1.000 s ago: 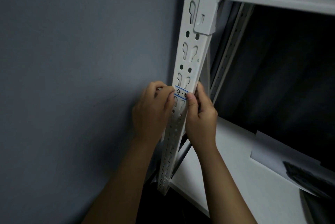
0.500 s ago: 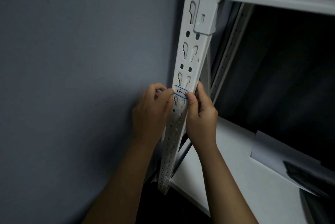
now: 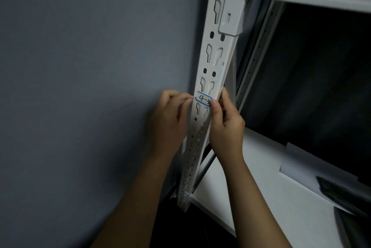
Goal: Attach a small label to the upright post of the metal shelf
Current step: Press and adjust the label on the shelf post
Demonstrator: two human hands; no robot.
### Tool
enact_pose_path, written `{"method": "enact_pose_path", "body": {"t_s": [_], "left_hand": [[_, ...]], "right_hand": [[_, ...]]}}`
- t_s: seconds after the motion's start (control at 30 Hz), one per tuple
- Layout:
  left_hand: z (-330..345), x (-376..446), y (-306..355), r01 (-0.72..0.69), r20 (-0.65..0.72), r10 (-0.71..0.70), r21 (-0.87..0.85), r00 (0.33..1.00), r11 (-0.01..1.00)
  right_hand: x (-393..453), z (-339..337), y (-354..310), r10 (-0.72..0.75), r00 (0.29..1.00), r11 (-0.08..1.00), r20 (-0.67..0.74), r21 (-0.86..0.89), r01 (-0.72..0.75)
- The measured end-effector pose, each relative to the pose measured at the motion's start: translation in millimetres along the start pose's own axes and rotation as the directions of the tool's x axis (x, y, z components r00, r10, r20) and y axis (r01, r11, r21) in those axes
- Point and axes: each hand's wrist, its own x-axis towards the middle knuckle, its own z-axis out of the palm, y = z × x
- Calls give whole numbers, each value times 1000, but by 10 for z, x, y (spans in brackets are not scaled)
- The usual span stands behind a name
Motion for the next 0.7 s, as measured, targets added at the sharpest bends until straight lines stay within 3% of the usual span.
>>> {"method": "enact_pose_path", "body": {"t_s": [0.1,0.2,0.27,0.33,0.5,0.7], "left_hand": [[-47,20,121,117,35,-112,-211,993,970],[-116,-5,200,179,108,-152,-319,983,931],[-140,-33,219,233,165,-182,-376,969,897],[-168,-56,239,285,209,-211,-443,955,850],[-237,-110,245,348,313,-211,-492,926,798],[-250,-147,233,386,327,-241,-512,914,768]], "right_hand": [[-60,-28,-32,-49,999,994,-9,-96,48],[-148,-53,-133,-254,949,928,-186,-323,185],[-164,-70,-184,-335,916,909,-220,-333,252],[-174,-96,-237,-271,946,951,-180,-204,234],[-289,-97,-365,-1,1000,991,23,136,-2],[-333,-70,-409,116,993,950,-10,292,-108]]}}
